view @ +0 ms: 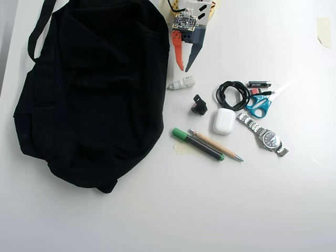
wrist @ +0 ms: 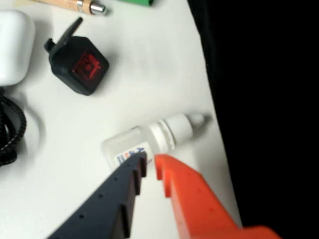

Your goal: Put the black bike light into the black bag

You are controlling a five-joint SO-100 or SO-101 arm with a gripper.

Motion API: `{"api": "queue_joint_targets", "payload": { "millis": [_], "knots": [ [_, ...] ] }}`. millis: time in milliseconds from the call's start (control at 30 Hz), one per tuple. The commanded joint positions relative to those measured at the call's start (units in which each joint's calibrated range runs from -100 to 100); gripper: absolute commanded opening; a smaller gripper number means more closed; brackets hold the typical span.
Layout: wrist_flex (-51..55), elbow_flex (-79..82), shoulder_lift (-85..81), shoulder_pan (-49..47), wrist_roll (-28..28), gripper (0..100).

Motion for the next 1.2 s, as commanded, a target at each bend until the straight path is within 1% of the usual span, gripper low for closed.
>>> {"api": "queue_joint_targets", "payload": {
  "millis": [0, 900, 1067, 1167],
  "knots": [
    [0.2, 0.7, -1.0, 0.2, 0.1, 2],
    [-0.9, 0.6, -1.1, -0.4, 0.2, 2],
    [-8.3, 0.6, -1.1, -0.4, -0.2, 2],
    [-10.5, -0.1, -1.1, -1.0, -0.3, 2]
  ]
}}
